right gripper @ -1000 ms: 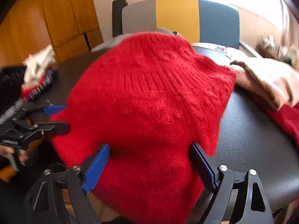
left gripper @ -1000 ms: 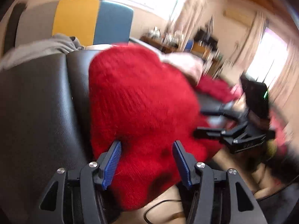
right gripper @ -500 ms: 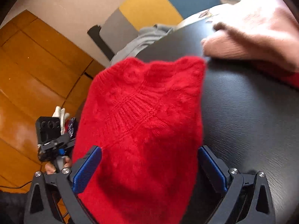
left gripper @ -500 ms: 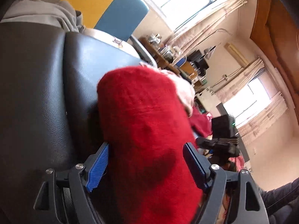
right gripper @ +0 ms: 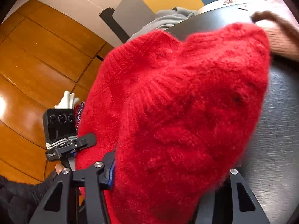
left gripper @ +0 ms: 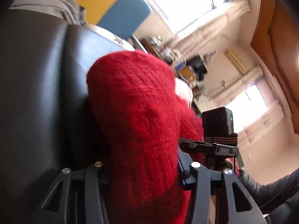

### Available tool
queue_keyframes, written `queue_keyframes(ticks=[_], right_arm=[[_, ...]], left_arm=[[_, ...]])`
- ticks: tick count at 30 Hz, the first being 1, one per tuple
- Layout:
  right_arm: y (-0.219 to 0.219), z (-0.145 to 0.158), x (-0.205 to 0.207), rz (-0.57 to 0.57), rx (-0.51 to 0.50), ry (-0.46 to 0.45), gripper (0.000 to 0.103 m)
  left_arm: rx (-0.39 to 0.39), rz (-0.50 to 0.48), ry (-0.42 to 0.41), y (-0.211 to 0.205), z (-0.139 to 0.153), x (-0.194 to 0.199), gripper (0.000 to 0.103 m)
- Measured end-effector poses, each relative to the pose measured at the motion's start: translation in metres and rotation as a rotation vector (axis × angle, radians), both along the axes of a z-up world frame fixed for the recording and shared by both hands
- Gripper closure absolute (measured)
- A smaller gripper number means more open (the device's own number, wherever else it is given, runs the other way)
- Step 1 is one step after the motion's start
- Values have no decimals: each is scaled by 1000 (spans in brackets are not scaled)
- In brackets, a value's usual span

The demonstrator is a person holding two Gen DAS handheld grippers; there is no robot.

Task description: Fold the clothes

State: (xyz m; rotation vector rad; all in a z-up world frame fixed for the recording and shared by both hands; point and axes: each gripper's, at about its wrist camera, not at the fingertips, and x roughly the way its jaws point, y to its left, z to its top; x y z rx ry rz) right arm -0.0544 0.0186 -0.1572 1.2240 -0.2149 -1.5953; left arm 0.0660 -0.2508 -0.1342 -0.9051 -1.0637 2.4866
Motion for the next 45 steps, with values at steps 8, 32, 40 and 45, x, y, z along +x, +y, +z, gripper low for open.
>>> queue_keyframes(ticks=[8,32,40,45], right_arm=[[-132,48,70,347,-144,28,51],[-666,129,348,1042,-7,280,26],[-660,151,357,981,-61,261,17],[-655,173,348,825,-125,339,17]], left_arm=[[-70,326,151,-62,73,143,57],[120,1367,72,-298,78,401,58],[-38,1471,-13,-287,130,410,53],[-237,1594,-40,-259,170,410,55]])
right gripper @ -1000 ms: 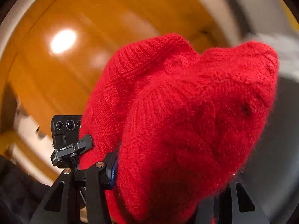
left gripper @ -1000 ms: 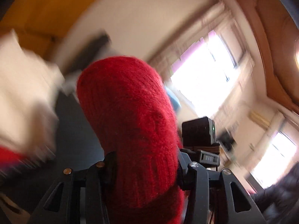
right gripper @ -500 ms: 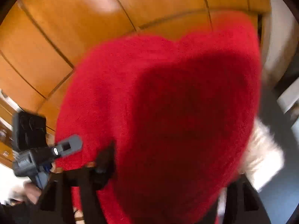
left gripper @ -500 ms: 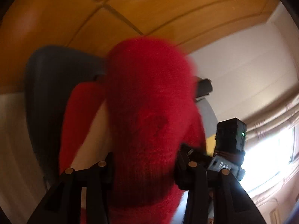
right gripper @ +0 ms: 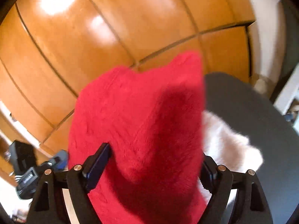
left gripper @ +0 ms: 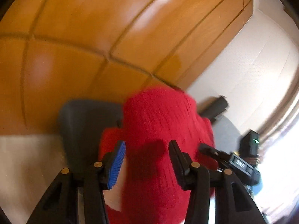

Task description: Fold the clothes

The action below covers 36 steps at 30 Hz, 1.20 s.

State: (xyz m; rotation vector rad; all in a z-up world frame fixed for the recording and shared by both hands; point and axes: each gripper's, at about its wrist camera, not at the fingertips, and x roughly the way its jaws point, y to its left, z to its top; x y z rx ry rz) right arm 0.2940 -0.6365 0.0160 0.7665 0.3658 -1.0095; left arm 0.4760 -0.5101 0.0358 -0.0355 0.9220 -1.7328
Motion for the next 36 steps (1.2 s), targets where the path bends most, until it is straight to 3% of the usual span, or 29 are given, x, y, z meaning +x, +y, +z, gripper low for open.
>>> queue_keyframes(ticks=[4,7,10,13,15,17,20,26,28,31,33,35,36], right_arm=[[28,26,8,-78,-182,114,18],[59,37,30,45,-291,189,21],[70,25,70,164,-262,283,21],[48,5,93,188,-214,371,21],[9,-6,107,162,-146,383,20],[-15,-19,105,160,-83,319,18],[-51,-38,102,156,9,227,17],[15,-51,98,182,-121,314,15],[27,-41,79,157,-130,316,15],[30,-29,83,113,-154,317,15],[36,-17,73,89,-146,319,14],[50,-5,57,68,-134,315,10],[52,-2,59,57,-131,313,9]], left_arm=[[-95,-57,-84,-6,29,-8,55],[-116,-154,-153,-19,35,-30,55],[-47,-196,-193,-61,17,-49,55],[19,-195,-231,-112,4,-46,55],[116,-212,-208,-140,-13,-42,56],[171,-210,-170,-153,-37,-47,56],[138,-194,-159,-139,-49,-43,56],[14,-193,-240,-82,-38,-61,55],[16,-183,-247,-79,-28,-65,54],[19,-159,-262,-76,-4,-68,54],[4,-157,-296,-68,12,-73,49],[-4,-147,-322,-62,23,-77,31],[-11,-139,-329,-57,26,-77,29]])
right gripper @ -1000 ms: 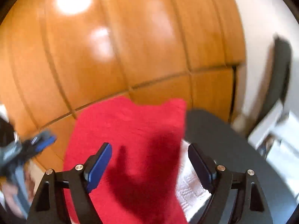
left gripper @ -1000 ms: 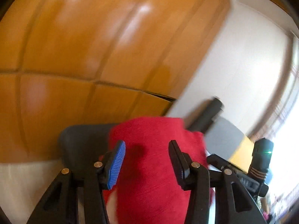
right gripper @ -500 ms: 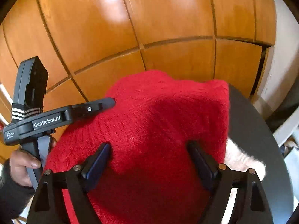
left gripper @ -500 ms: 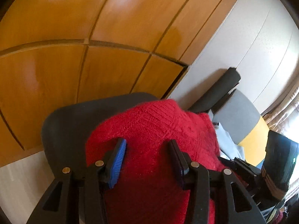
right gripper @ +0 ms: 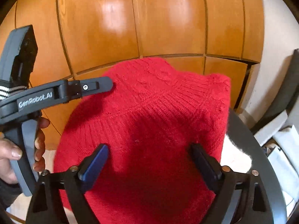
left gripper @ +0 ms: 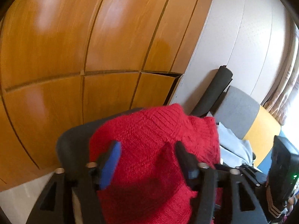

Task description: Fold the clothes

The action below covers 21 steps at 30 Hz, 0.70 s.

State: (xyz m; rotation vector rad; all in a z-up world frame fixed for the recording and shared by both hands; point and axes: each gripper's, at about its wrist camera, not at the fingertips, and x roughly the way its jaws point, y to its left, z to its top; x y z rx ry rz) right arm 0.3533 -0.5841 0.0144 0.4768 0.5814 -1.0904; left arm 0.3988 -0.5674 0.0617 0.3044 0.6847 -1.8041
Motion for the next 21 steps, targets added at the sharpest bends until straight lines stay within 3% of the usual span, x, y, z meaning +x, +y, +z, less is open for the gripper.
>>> queue_keyframes(ticks=[3,5,11,15,16,18,19,21], right_arm=[[8,8,8,-56,-26,-24,8],[28,18,-12,-93,-42,-35,6],[66,26,-23,-253,-70,49,3],[93,38,-21,-321,-109,66,0],[98,41,-18,-326,-125,72,0],[109,47,-10,-336,-157,85,0],[112,49,-7,-336,-165,84,0],[126,52,-6,-326,-181,78,0]], left_arm=[[-39,57,-48,18,9,3,29],[-60,93,-71,32,14,7,29],[-69,285,-156,93,19,18,29],[-160,355,-178,143,31,18,29],[-170,368,-230,153,33,13,30],[-155,307,-267,163,34,8,38],[-157,272,-256,169,33,8,48],[-153,222,-238,177,32,10,50]])
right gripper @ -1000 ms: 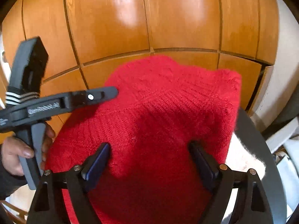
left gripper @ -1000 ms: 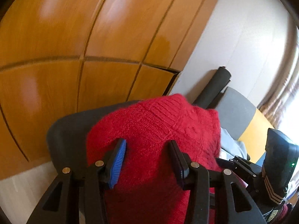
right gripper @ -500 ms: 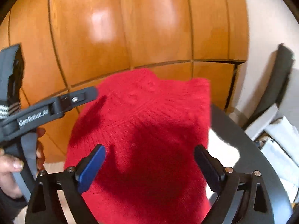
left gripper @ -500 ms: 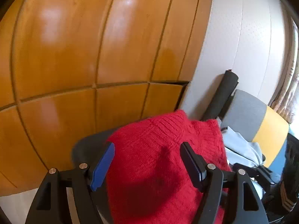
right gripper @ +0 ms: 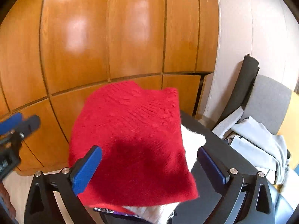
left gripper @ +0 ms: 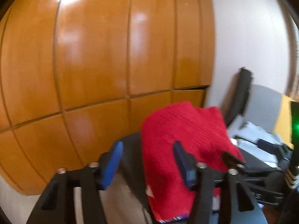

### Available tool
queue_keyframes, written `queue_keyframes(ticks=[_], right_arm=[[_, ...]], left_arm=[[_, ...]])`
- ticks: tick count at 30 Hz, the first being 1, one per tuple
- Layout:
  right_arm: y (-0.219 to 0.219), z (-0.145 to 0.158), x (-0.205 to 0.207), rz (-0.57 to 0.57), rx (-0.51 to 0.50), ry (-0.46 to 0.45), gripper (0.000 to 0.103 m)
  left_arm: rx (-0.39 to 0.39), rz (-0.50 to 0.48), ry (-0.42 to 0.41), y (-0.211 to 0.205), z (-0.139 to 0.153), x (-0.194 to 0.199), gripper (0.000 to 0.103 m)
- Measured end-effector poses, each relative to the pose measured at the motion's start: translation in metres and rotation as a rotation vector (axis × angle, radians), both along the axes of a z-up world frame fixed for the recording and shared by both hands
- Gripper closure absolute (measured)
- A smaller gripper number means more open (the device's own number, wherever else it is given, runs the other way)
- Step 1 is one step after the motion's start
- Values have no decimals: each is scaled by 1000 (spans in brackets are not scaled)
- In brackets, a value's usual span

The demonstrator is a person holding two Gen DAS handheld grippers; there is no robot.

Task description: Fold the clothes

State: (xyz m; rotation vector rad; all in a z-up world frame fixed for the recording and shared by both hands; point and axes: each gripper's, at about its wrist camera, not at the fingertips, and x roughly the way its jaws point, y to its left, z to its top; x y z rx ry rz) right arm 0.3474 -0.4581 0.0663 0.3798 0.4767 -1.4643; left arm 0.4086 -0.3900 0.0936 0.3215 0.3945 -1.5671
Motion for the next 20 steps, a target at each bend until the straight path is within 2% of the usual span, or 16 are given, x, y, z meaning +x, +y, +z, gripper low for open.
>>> queue_keyframes(ticks=[2,8,13,17,20], right_arm=[[10,-1,3,14,-6,-4,0],[33,-13,11,76,6,-8,0],[48,-15,15,111,1,5,0],[58,-15,13,123,-9,3,0],[63,-16,7,120,-8,-10,0]], left_arm=[[26,-15,1,0,-1,0,55],[69,-33,97,5,-7,7,55],[82,5,59,10,-9,0,55],[35,12,51,18,-4,-1,55],[5,36,8,23,-2,-4,55]])
